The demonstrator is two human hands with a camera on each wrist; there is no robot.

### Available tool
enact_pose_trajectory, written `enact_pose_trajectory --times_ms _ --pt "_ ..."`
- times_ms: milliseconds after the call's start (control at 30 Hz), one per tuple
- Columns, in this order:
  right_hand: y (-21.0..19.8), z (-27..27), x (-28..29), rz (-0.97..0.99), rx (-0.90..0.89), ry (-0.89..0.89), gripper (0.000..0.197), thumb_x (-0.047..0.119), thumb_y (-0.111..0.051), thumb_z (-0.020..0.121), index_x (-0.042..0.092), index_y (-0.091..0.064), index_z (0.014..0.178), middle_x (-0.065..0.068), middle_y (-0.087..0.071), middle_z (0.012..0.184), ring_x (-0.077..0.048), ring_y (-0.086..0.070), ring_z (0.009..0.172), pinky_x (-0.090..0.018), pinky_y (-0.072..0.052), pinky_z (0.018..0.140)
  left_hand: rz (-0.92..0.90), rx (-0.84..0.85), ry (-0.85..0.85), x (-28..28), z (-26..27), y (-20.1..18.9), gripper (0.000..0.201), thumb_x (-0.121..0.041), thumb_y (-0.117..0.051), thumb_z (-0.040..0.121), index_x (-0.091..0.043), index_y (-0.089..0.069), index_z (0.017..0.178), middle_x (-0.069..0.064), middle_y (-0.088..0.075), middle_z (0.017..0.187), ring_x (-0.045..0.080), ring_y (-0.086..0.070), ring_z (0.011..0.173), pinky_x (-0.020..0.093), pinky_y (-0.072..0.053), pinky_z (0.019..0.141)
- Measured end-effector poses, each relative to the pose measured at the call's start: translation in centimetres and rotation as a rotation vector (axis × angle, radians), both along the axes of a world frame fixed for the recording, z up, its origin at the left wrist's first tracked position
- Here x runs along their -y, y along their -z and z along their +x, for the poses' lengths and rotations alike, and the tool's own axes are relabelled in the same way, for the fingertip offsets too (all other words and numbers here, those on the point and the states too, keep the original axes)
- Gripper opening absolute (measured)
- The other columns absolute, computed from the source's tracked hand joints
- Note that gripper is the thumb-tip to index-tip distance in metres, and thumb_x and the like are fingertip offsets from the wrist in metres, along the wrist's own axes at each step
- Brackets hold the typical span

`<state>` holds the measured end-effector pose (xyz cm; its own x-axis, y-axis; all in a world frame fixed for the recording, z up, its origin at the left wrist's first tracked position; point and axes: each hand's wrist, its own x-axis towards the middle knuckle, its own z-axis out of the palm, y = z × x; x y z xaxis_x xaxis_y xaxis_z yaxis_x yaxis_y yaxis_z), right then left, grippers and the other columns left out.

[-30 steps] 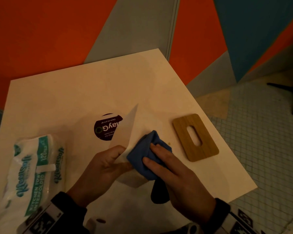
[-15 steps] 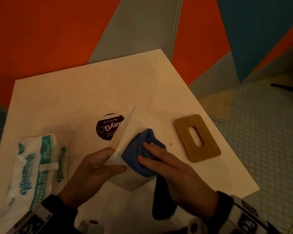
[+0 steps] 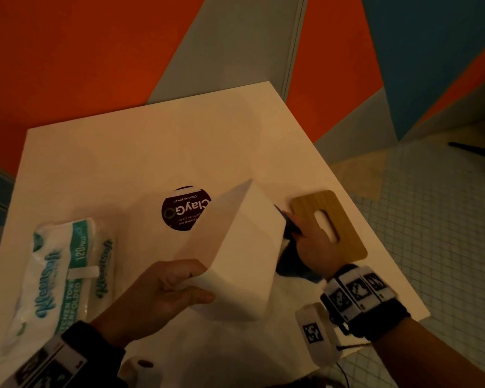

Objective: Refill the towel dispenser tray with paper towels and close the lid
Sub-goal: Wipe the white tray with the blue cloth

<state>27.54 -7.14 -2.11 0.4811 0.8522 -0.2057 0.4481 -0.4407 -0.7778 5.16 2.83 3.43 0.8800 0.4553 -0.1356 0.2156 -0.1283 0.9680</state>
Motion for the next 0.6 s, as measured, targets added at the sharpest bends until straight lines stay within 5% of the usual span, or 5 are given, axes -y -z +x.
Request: enact_pose_trajectory --times_ms 100,167,300,400,600 --pt "0.7 -0.5 2.8 -0.080 0.125 -0.039 0.046 -0.010 -0.034 0.090 0.011 -0.044 0.129 -0.015 -0.051 0.131 -0.029 -0.046 0.121 -0.013 -0.028 0.088 0.230 -0.060 0.095 -1.4 -0.9 1.7 0.033 -0.080 -0.056 0.045 -0.057 -0.062 0.068 -0.038 -0.063 0.078 -0.012 -0.056 0.080 0.001 -0.040 0.068" --pt "1.3 -1.0 4.2 -0.230 0.169 -0.120 0.051 -0.007 -0.037 0.090 0.012 -0.033 0.137 -0.015 -0.039 0.142 -0.029 -0.037 0.130 -0.026 -0.030 0.101 0.440 -0.083 0.157 -2.4 -1.6 2.7 0.037 -0.086 -0.044 0.052 -0.061 -0.058 0.075 -0.044 -0.057 0.088 -0.017 -0.050 0.086 -0.001 -0.036 0.074" --pt "4.9 -3.0 6.8 -0.677 0.188 -0.307 0.074 0.002 -0.044 0.090 0.020 0.003 0.145 -0.008 0.007 0.156 -0.028 0.001 0.143 -0.040 -0.009 0.115 0.851 0.002 0.361 -4.4 -1.8 3.8 0.032 -0.054 -0.029 0.089 -0.033 -0.053 0.087 -0.020 -0.066 0.079 -0.005 -0.049 0.079 0.010 -0.039 0.074" --pt "7.6 -4.6 8.3 -0.757 0.240 -0.313 0.062 0.030 -0.029 0.098 0.025 0.013 0.143 -0.007 0.020 0.154 -0.029 0.012 0.142 -0.050 -0.003 0.114 1.015 0.034 0.503 -6.2 -1.2 4.0 0.018 -0.038 -0.037 0.091 -0.032 -0.051 0.080 -0.010 -0.070 0.066 0.000 -0.050 0.073 0.023 -0.038 0.070" --pt "8.8 -4.4 8.7 -0.671 0.425 -0.232 0.052 0.046 -0.005 0.095 0.023 -0.005 0.143 -0.006 -0.012 0.148 -0.029 -0.028 0.136 -0.059 -0.032 0.103 1.251 -0.104 0.634 -7.2 0.7 5.4 0.045 0.010 -0.076 0.045 -0.028 -0.066 0.066 -0.014 -0.069 0.065 0.008 -0.065 0.060 0.024 -0.034 0.076"
